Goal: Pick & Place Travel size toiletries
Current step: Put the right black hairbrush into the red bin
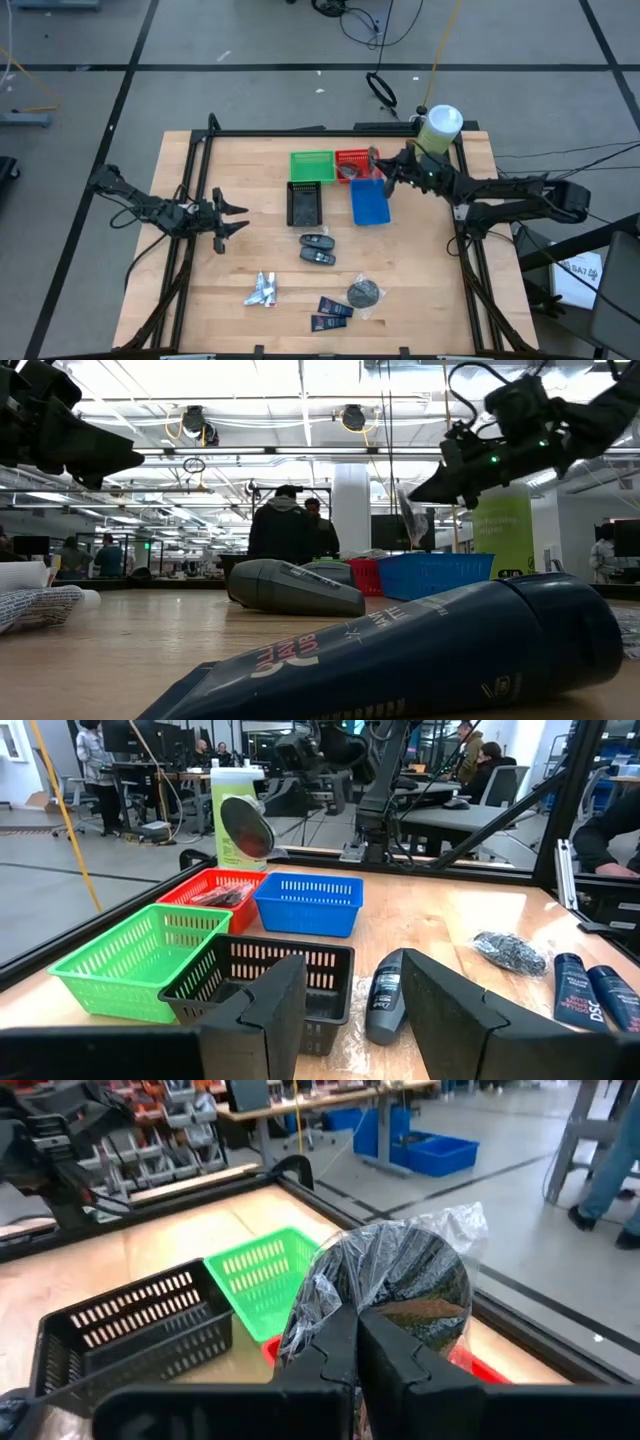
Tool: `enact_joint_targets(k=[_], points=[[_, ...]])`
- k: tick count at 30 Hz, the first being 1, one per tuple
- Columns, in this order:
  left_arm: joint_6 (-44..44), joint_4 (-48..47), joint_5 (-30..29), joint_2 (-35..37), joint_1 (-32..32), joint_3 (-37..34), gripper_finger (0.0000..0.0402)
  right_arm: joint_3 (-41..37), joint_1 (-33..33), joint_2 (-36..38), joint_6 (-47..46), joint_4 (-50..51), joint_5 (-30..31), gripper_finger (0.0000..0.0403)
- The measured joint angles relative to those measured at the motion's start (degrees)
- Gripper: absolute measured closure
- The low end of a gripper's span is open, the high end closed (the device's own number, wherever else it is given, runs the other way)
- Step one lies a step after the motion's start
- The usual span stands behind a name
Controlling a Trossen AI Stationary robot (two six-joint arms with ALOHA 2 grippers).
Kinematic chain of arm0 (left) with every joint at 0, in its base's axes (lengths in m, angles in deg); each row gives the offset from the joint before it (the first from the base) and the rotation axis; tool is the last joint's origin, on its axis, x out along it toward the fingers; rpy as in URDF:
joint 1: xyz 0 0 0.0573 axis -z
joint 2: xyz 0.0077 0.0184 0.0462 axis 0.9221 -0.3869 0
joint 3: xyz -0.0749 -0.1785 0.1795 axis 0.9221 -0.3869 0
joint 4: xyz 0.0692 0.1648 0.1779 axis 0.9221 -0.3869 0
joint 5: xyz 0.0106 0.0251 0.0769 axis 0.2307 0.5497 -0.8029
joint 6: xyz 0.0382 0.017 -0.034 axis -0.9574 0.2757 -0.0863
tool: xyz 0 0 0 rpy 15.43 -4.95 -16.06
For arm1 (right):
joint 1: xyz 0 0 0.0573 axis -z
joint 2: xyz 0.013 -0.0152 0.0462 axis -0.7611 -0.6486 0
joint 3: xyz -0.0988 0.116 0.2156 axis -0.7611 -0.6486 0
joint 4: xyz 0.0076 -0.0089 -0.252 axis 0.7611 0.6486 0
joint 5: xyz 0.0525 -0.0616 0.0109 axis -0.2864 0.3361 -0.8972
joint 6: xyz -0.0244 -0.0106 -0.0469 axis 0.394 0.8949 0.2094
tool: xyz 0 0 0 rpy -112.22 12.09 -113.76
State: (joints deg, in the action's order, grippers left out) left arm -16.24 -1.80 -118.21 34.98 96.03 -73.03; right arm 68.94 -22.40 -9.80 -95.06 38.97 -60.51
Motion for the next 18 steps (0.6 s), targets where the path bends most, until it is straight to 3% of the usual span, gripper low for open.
enact_joint_targets(k=[13, 18], points=[[0.4, 0.0, 0.0, 0.0, 0.0, 0.0, 0.0238, 17.0, 1.1, -3.9, 4.0, 18.4, -0.2, 0.0403], [0.4, 0.0, 0.0, 0.0, 0.0, 0.0, 0.0238, 22.8, 3.5, -6.8, 4.0, 26.9, -3.6, 0.0403]])
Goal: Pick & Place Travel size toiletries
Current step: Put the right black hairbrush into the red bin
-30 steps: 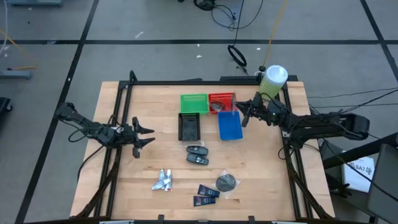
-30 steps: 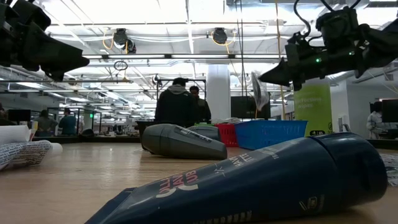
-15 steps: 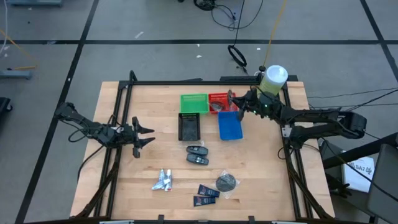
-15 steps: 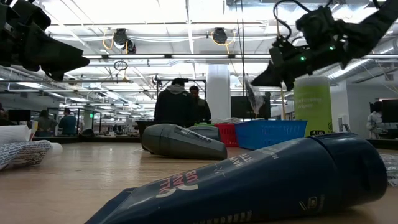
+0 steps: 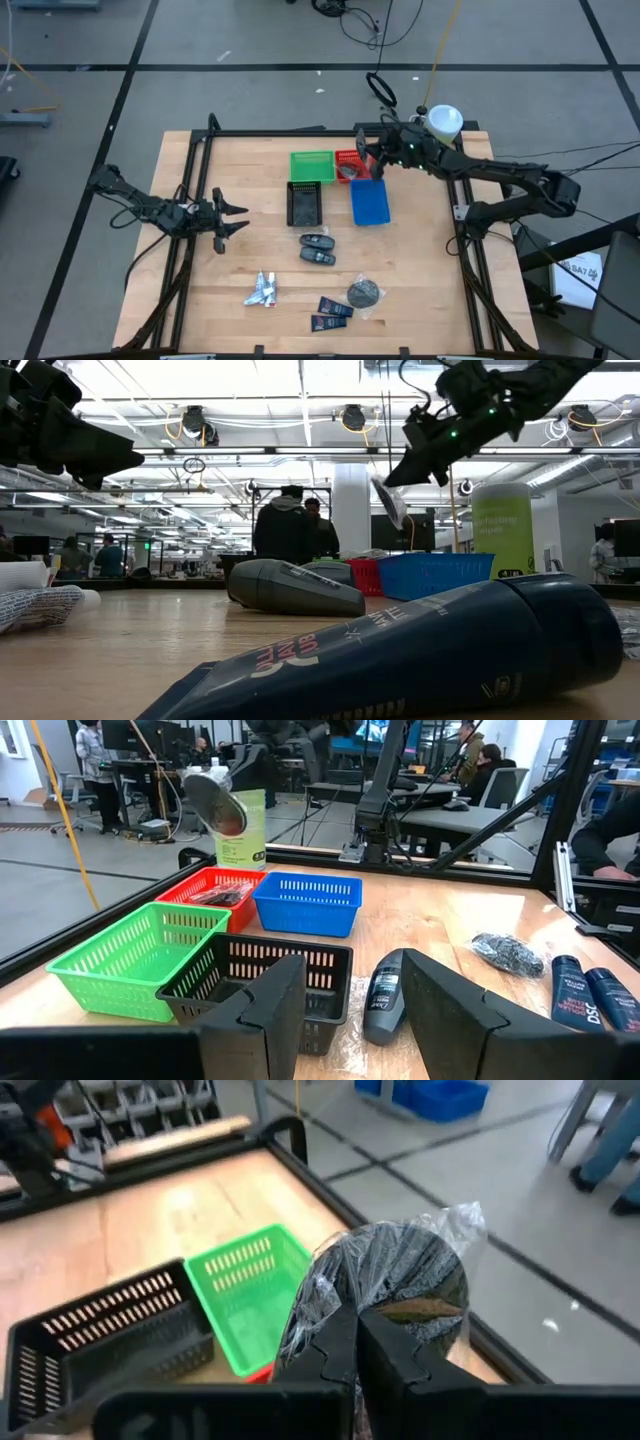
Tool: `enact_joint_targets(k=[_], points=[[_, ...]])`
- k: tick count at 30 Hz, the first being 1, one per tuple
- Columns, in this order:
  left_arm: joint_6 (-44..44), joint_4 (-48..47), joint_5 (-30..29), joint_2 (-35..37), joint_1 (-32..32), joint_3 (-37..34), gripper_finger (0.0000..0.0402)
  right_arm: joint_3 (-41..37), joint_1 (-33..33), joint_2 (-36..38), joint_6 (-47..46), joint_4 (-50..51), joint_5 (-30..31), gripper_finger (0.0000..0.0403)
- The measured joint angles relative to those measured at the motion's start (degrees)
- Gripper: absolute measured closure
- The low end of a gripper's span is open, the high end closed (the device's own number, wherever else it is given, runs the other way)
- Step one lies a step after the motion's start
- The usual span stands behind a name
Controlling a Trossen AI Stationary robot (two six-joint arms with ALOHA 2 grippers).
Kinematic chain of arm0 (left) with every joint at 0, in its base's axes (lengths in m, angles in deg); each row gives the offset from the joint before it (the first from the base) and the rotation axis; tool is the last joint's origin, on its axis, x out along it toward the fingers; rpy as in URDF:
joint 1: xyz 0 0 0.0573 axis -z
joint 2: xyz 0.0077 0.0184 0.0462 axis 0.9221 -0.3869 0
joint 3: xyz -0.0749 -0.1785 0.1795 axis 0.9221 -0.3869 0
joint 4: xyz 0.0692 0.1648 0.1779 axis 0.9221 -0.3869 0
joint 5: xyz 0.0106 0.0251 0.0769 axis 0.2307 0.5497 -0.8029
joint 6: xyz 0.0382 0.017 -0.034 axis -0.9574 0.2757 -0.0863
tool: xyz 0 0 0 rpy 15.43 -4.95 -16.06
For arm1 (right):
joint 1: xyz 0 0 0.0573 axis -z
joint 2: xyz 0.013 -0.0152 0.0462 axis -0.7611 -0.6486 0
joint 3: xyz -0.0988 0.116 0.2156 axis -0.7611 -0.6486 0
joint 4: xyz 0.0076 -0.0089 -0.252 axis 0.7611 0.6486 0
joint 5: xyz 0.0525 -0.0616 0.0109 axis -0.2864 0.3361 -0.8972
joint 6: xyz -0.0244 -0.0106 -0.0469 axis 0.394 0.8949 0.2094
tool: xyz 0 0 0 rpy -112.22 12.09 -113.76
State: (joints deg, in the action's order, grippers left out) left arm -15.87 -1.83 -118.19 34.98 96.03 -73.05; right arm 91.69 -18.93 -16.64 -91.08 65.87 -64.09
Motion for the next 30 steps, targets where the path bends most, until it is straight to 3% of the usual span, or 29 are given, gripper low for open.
enact_joint_targets(k=[17, 30], points=[[0.3, 0.0, 0.1, 0.0, 0.0, 0.0, 0.0238, 1.0, 3.6, -12.0, 0.6, 0.4, -0.9, 0.0403], [0.5, 0.0, 0.2, 0.0, 0.0, 0.0, 0.0238, 1.0, 3.5, -14.8, 1.3, 0.9, -0.9, 0.0403]])
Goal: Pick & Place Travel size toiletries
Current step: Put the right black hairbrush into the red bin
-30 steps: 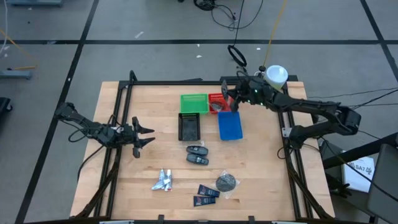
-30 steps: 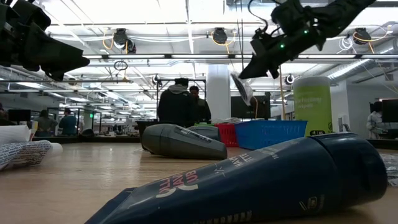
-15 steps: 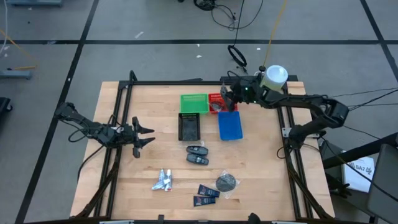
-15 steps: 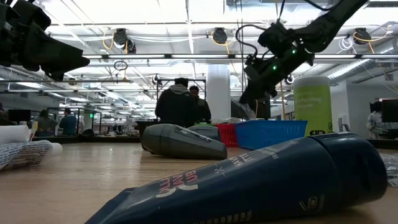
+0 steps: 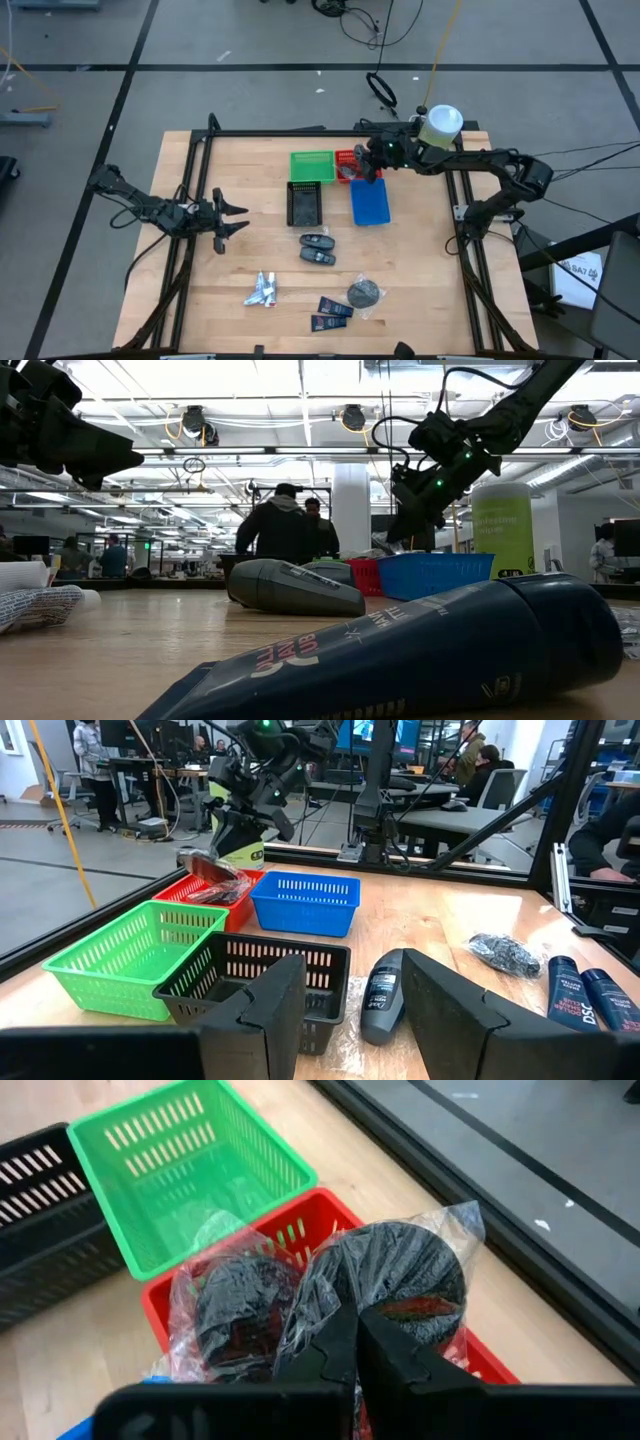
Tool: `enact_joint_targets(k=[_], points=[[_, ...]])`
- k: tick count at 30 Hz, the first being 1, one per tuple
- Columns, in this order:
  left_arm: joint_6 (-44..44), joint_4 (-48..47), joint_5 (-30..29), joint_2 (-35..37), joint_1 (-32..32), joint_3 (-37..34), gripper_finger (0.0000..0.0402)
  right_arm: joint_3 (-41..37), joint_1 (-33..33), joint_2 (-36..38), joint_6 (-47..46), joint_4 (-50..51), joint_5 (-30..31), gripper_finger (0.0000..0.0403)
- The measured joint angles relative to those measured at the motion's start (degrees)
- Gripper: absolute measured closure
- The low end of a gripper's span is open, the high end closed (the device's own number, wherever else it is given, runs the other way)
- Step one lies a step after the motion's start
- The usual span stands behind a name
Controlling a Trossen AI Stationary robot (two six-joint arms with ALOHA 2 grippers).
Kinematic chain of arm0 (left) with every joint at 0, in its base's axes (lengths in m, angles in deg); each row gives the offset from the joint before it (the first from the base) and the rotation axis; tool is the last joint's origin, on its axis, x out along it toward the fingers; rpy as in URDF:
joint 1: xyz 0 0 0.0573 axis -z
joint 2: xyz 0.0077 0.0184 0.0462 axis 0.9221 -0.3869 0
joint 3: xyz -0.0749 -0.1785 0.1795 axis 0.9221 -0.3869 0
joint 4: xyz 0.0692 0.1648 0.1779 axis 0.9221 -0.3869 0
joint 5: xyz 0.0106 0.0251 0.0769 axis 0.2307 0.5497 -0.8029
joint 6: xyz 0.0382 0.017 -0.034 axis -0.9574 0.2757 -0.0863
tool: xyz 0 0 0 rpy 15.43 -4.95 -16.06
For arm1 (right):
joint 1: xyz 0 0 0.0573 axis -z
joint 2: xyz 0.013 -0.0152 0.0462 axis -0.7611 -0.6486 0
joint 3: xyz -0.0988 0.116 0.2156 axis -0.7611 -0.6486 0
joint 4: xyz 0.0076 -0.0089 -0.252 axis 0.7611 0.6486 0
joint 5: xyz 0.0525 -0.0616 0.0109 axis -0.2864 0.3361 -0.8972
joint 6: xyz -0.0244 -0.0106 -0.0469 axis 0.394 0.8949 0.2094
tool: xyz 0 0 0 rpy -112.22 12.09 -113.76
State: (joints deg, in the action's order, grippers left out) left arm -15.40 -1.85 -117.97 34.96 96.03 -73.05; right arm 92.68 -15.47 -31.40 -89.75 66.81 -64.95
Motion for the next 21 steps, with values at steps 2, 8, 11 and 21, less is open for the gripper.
enact_joint_targets(k=[2, 8, 11, 21], points=[[0.0, 0.0, 0.0, 0.0, 0.0, 0.0, 0.0238, 0.0, -0.1, 0.0, 0.0, 0.3, -0.1, 0.0403], [0.0, 0.0, 0.0, 0.0, 0.0, 0.0, 0.0238, -0.6, -0.2, 0.0, 0.5, 1.0, -3.0, 0.0403], [-0.1, 0.0, 0.0, 0.0, 0.0, 0.0, 0.0238, -1.4, -0.4, 0.0, 0.9, 1.1, -3.0, 0.0403], [-0.2, 0.0, 0.0, 0.0, 0.0, 0.0, 0.0238, -3.7, -0.4, 0.0, 1.8, -0.6, -3.0, 0.0403]])
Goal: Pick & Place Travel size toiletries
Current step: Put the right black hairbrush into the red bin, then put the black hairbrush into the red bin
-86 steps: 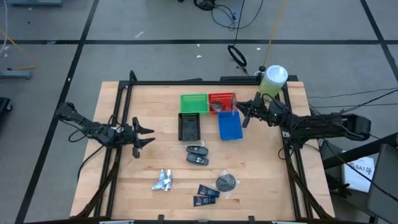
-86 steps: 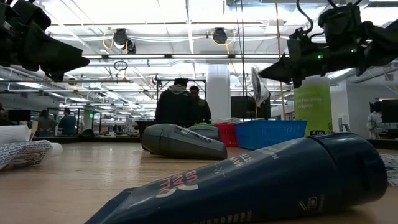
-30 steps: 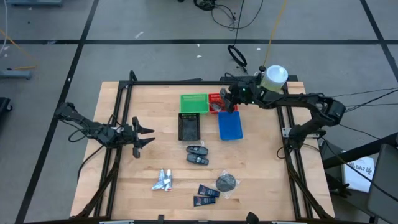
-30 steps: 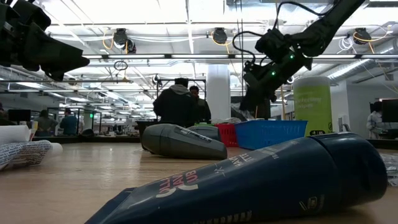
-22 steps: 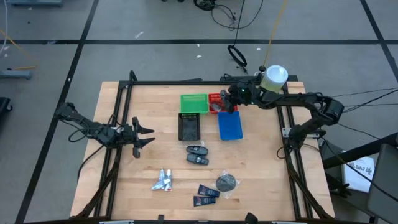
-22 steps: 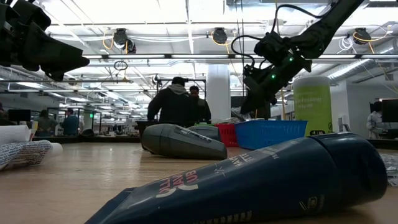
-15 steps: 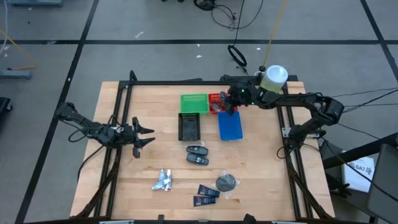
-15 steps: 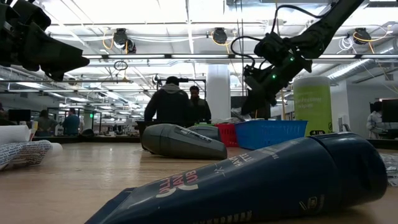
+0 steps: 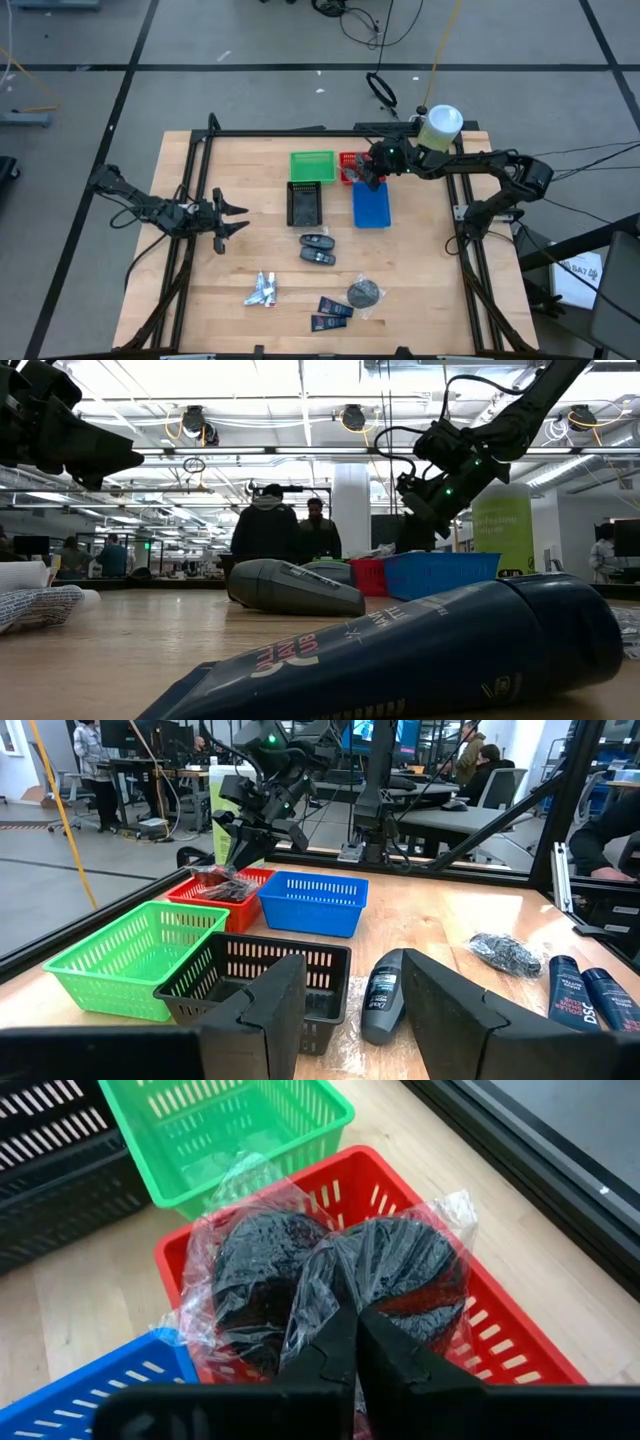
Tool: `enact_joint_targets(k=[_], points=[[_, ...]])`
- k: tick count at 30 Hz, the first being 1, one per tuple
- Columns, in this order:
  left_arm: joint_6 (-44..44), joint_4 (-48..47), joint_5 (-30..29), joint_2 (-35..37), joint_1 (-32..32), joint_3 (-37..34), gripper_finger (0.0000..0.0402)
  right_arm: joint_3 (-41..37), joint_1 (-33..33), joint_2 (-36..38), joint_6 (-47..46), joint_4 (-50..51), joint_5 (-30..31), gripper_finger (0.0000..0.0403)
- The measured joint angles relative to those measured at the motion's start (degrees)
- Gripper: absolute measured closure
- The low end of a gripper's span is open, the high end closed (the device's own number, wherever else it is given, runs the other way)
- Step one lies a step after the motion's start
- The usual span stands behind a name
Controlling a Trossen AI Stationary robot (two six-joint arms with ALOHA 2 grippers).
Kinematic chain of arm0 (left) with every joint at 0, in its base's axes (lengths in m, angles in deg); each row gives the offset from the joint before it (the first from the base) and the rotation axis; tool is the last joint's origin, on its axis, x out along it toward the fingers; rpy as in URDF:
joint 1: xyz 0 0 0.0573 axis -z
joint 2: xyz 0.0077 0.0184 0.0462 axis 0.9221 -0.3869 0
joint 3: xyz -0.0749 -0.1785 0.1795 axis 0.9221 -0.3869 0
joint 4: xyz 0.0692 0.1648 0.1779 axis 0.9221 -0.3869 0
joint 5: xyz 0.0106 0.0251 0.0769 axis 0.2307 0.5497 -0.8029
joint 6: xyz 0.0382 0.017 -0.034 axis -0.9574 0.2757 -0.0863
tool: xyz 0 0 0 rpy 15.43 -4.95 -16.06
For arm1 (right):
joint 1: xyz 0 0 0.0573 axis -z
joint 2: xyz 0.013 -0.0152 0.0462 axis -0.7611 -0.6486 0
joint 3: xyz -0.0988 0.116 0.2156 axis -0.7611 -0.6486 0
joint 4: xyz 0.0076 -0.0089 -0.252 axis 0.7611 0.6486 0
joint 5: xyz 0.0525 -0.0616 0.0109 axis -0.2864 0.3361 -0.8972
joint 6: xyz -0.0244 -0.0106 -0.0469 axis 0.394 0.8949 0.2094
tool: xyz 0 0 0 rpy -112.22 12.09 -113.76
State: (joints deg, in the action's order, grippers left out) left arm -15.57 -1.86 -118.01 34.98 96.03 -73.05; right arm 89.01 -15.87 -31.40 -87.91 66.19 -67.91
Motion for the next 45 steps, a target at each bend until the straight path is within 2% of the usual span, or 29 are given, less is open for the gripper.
enact_joint_targets(k=[6, 18, 26, 29, 35, 42, 45], points=[[0.0, 0.0, 0.0, 0.0, 0.0, 0.0, 0.0238, 0.0, 0.0, 0.1, 0.5, -0.1, -0.2, 0.0386], [-0.3, 0.0, -0.1, 0.0, 0.0, 0.0, 0.0238, -0.1, -2.4, 0.5, 1.2, -6.2, -1.6, 0.0281], [-0.3, 0.0, -0.1, 0.0, 0.0, 0.0, 0.0238, -0.1, -5.4, 3.8, 0.0, -8.4, -1.9, 0.0265], [-0.3, 0.0, -0.2, 0.0, 0.0, 0.0, 0.0238, -0.1, -7.1, 6.0, -0.8, -8.4, -5.7, 0.0265], [-0.7, 0.0, -0.2, 0.0, 0.0, 0.0, 0.0238, -0.1, -13.3, 11.2, -3.2, -8.9, -10.5, 0.0261], [-0.7, 0.0, -0.2, 0.0, 0.0, 0.0, 0.0238, 0.0, -25.2, 15.4, 0.0, -9.0, -10.6, 0.0260], [-0.7, 0.0, -0.2, 0.0, 0.0, 0.0, 0.0238, 0.0, -31.6, 15.6, 0.7, -10.5, -10.4, 0.0247]])
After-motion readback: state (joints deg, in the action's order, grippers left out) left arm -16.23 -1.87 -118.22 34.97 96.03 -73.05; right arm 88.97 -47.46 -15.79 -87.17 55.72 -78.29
